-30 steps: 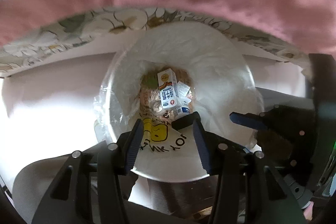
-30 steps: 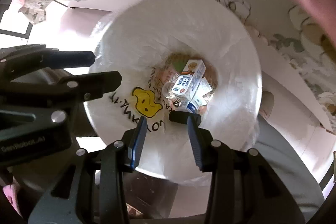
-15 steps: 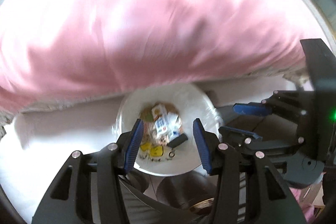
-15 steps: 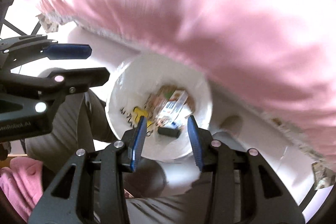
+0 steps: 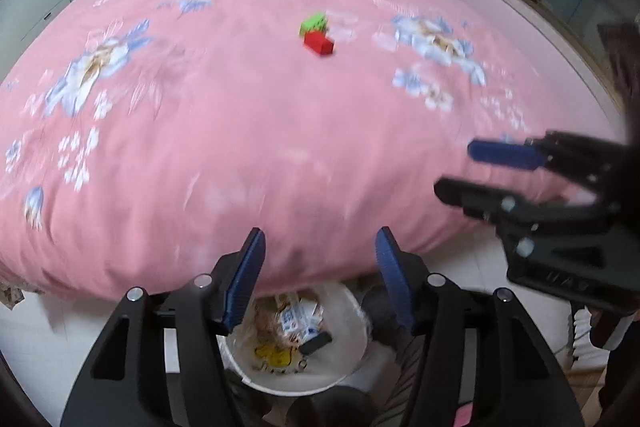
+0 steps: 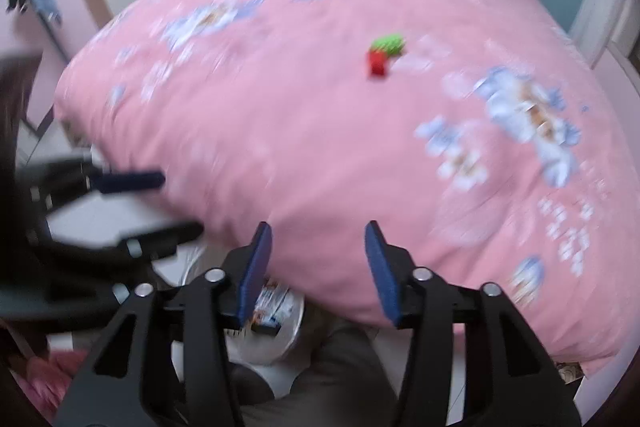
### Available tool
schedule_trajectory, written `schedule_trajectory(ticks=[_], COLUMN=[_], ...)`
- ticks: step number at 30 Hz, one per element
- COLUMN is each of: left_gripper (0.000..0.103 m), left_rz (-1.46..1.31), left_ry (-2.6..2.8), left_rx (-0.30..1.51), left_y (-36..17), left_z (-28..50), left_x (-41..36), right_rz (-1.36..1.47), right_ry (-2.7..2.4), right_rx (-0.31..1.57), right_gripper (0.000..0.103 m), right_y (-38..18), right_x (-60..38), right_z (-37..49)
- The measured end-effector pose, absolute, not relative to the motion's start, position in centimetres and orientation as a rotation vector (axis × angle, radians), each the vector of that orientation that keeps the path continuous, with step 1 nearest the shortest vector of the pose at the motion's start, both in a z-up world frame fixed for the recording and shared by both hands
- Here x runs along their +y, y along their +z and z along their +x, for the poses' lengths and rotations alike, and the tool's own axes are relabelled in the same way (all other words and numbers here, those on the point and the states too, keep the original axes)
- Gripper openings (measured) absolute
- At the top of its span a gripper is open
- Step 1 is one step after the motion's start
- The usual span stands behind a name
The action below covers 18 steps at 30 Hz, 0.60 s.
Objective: Collect trash
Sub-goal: 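Move both open tools back over the red and green bricks on the bed, then grasp the red brick with the left tool while the right tool grasps the green brick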
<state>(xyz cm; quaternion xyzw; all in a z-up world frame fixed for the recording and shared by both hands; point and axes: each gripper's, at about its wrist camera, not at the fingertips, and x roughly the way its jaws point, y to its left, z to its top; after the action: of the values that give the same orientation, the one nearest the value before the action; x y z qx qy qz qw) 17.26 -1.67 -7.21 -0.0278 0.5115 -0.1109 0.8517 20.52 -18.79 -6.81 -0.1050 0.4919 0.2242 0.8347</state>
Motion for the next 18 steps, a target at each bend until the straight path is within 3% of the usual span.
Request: schedule_trajectory(ticks=[10, 18], left_gripper=[0.061, 0.061], left_rz=[-0.165, -0.266], left_ry=[-0.196, -0.195], left_rx=[1.03, 0.996], left_y=[-6.0, -8.1], left_z=[24.6, 31.0], left_x=[-4.2, -4.4], right_rz=[-0.105, 0.054], right_ry=[0.416, 0.42], right_rx=[1.039, 1.18], right_gripper=[0.052, 0.052], right_y=[-1.7, -3.4], right_x=[-19.4, -18.6], right_z=[30.4, 40.7])
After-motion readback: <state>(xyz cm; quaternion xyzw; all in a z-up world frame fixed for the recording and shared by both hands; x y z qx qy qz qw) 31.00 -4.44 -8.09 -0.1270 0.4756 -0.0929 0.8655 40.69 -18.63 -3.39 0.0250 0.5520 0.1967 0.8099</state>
